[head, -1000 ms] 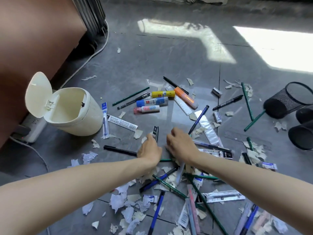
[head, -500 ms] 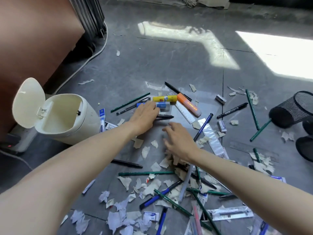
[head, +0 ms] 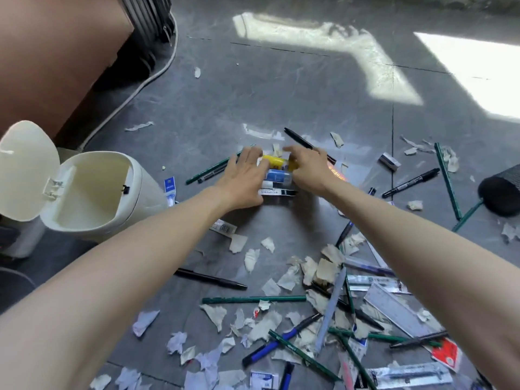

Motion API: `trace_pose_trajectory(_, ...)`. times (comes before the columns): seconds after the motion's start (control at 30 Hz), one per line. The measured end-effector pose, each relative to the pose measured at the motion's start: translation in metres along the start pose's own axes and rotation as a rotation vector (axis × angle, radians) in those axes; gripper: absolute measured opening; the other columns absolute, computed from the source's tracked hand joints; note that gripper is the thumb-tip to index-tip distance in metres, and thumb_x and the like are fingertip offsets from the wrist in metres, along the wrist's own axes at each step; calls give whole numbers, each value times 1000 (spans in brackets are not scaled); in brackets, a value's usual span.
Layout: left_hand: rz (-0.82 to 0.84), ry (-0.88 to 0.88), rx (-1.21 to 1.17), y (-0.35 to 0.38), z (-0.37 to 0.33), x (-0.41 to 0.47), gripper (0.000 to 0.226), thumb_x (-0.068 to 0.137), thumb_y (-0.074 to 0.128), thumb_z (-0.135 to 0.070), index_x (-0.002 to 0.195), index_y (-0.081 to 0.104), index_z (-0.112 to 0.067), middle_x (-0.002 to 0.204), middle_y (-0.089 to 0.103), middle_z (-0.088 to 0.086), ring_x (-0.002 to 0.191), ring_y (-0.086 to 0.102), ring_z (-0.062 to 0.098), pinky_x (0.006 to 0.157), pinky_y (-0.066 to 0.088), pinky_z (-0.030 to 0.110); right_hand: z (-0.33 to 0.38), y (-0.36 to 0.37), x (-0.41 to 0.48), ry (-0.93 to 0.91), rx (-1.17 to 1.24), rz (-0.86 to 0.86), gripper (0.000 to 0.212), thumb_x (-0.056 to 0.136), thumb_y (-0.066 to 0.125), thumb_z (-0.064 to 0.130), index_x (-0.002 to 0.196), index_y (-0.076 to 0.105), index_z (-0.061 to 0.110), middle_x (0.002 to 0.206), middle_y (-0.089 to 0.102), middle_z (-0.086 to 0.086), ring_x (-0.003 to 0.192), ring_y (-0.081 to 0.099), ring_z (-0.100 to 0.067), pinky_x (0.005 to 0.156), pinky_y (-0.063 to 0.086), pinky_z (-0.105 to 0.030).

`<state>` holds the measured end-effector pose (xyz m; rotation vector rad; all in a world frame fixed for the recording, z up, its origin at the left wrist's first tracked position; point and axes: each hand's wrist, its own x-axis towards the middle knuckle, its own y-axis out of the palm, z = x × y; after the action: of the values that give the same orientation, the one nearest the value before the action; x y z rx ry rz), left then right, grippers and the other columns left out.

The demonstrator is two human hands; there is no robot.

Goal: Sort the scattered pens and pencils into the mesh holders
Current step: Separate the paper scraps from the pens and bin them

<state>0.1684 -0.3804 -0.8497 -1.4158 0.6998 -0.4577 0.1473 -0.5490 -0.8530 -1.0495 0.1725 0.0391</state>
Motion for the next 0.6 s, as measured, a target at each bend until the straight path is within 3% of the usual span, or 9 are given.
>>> trace_pose_trajectory(0.07, 34, 98, 54, 6, 8, -1, 59, 69, 59, -24, 122, 37, -12, 144, 19, 11, 135, 19, 29, 105, 25, 48, 0, 11, -7, 10, 192, -69, 42, 75, 52, -4, 112, 66, 11, 103, 69, -9, 100, 61, -26, 85, 43, -28)
trace_pose_trajectory(0.13, 85, 189, 66, 8, 14, -3, 58, 73, 57, -27, 125, 35, -12, 152, 15, 7, 137, 24, 24, 108, 22, 50, -4, 18, -10, -22, 230, -114, 42, 69, 48, -8, 98, 71, 11, 92, 69, -9, 89, 63, -27, 74, 50, -32)
trace_pose_trajectory(0.17, 75, 237, 86, 6, 17, -4, 55, 74, 57, -30, 122, 37, -13, 152, 18, 6, 134, 31, 23, 106, 25, 48, -5, 19, -9, -77, 158, -136, 40, 70, 49, -8, 97, 72, 11, 94, 68, -9, 91, 62, -27, 76, 50, -37)
trace_pose_trajectory(0.23, 19, 327, 172, 2, 24, -4, 52, 69, 59, -36, 112, 40, -14, 145, 31, 6, 123, 43, 26, 99, 32, 44, -3, 16, -2, -184, 13, -115, 35, 82, 53, 1, 114, 67, 10, 119, 59, -12, 113, 54, -29, 90, 46, -41)
trace_pose_trajectory(0.3, 18, 362, 220, -1, 27, -3, 57, 65, 59, -39, 112, 36, -16, 136, 37, 7, 115, 47, 29, 92, 38, 42, 1, 14, 8, -256, -98, 42, 45, 95, 48, 15, 139, 45, 10, 150, 33, -14, 140, 28, -29, 111, 28, -40)
trace_pose_trajectory(0.4, 60, 359, 215, 1, 28, 0, 77, 70, 59, -40, 135, 23, -18, 134, 32, 8, 117, 44, 26, 84, 46, 39, 0, 17, 22, -261, -215, 245, 51, 102, 33, 21, 150, 17, 10, 159, 10, -8, 147, 4, -24, 117, 8, -40)
trace_pose_trajectory(0.5, 92, 310, 211, -4, 26, 3, 79, 72, 60, -40, 139, 25, -17, 128, 32, 6, 114, 40, 24, 82, 47, 39, -12, 18, 22, -215, -245, 280, 53, 100, 35, 12, 150, 18, 8, 160, 8, -8, 147, 9, -24, 118, 11, -37)
trace_pose_trajectory(0.6, 111, 275, 171, -4, 33, 7, 73, 69, 65, -35, 131, 34, -14, 124, 34, 6, 111, 40, 24, 77, 49, 39, -31, 16, -2, -245, -289, 159, 55, 90, 38, 1, 143, 32, 9, 156, 21, -7, 137, 29, -35, 111, 26, -42)
